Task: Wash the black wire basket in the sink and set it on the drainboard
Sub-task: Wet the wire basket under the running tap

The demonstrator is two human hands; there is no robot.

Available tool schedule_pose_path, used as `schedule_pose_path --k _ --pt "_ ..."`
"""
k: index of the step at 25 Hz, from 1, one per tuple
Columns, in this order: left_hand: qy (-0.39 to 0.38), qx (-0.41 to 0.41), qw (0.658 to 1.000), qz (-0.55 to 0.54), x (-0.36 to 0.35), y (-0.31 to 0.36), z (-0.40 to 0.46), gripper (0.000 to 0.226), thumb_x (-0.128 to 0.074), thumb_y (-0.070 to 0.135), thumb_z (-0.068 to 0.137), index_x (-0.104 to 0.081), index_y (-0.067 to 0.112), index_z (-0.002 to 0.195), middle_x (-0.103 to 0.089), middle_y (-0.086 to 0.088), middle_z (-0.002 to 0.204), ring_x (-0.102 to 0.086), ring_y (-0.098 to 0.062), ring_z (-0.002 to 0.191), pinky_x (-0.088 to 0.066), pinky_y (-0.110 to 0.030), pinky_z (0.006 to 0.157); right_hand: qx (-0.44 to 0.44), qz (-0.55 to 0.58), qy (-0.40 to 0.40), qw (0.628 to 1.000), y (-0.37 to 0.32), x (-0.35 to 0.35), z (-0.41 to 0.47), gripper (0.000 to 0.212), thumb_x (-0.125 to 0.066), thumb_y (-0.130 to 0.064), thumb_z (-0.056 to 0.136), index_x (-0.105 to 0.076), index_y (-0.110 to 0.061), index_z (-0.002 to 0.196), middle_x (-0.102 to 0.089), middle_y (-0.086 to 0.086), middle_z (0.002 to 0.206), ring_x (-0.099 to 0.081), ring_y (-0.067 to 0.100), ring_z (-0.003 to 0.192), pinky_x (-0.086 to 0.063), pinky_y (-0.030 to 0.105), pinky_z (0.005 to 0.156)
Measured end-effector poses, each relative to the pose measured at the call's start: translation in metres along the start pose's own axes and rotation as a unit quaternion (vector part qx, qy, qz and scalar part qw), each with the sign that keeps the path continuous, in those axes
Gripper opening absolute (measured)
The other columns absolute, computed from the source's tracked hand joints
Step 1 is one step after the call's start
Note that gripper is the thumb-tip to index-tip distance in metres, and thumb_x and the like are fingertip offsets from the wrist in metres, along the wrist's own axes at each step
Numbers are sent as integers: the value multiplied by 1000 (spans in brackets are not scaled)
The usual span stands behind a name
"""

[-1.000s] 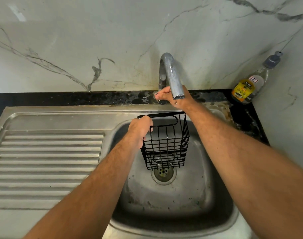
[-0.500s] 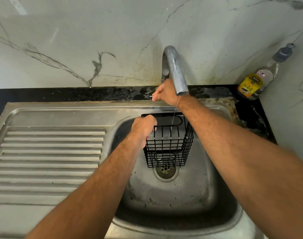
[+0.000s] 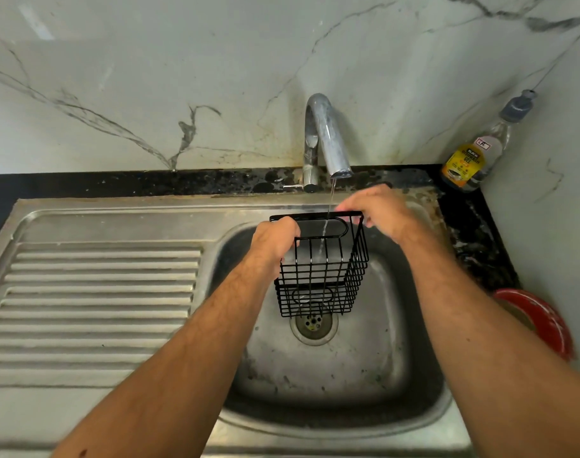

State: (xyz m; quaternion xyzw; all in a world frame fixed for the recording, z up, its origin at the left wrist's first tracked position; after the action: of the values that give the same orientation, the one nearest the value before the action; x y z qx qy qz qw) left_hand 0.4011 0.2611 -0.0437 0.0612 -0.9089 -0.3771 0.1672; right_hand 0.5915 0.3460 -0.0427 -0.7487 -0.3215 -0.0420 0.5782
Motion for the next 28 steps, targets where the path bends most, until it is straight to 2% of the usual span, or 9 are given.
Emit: schedule_pose_path --k 4,7,9,12,14,18,20,23,28 --pt "-8 -6 1000 3 -4 1 -8 2 -54 13 83 -55 13 84 -58 -6 92 -41 -18 75 -34 -34 66 0 99 47 994 23 -10 -13 29 -49 -20 77 -74 -15 64 -72 8 70 -64 34 75 -49 59 95" --pt "-6 -8 1000 0 -2 -2 -10 4 -56 14 85 -57 13 89 -59 -3 95 -45 -17 79 -39 -34 71 36 156 46 986 24 -16 -16 30 -45 -18 71 -69 -19 53 -59 0 54 -52 19 58 -43 49 75" --pt "-8 -17 1000 -3 -2 -2 -10 13 -57 14 84 -60 11 96 -58 -1 94 -46 -16 80 -40 -34 73 50 188 49 980 23 -16 -17 30 -45 -16 69 -68 -19 50 -54 -5 48 -46 12 51 -41 46 75" --pt "-19 -27 999 9 -5 2 -10 26 -60 16 81 -59 10 106 -56 -2 100 -49 -17 84 -42 -34 72 46 194 77 977 27 -12 -16 28 -45 -18 69 -65 -18 51 -52 -8 48 -44 12 53 -43 50 80" --pt "-21 -30 999 6 -6 5 -10 23 -61 17 81 -55 13 103 -54 -3 98 -48 -18 83 -42 -35 74 42 196 95 975 25 -11 -19 20 -44 -19 69 -58 -15 55 -49 -7 49 -41 14 55 -41 44 76" --pt "-13 -21 1000 6 0 0 -5 38 -59 17 80 -56 8 117 -55 -6 104 -49 -19 85 -46 -35 73 26 200 83 976 14 -20 -21 15 -44 -18 75 -52 -12 64 -48 -8 53 -40 10 55 -37 27 61" --pt "-1 -19 1000 12 6 -2 -3 37 -57 19 81 -58 7 116 -59 -8 106 -52 -21 85 -46 -35 68 27 197 75 977 9 -26 -19 17 -46 -16 80 -53 -12 66 -49 -12 51 -39 10 54 -32 27 58" --pt "9 -22 1000 15 13 -3 0 46 -57 25 70 -62 7 113 -67 -15 111 -57 -24 85 -46 -33 61 35 170 63 983 6 -30 -15 17 -48 -23 77 -58 -13 68 -48 -3 58 -38 12 57 -31 29 60" --pt "20 -29 999 15 20 -6 3 45 -55 22 67 -62 4 108 -62 -12 95 -53 -24 78 -40 -28 52 47 145 58 987 -4 -30 -16 21 -48 -25 78 -63 -18 64 -48 7 65 -39 18 62 -32 32 62"
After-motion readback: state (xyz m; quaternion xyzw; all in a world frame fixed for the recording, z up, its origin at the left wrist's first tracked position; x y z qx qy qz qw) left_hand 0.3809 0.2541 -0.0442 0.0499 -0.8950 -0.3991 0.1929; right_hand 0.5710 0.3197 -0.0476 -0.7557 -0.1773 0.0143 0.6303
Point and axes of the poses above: each hand's wrist, its own z-axis towards the middle knuckle, its own x-axis out of the back of the hand, y = z × x, the point moved 4 cm from there along z, towards the middle knuckle
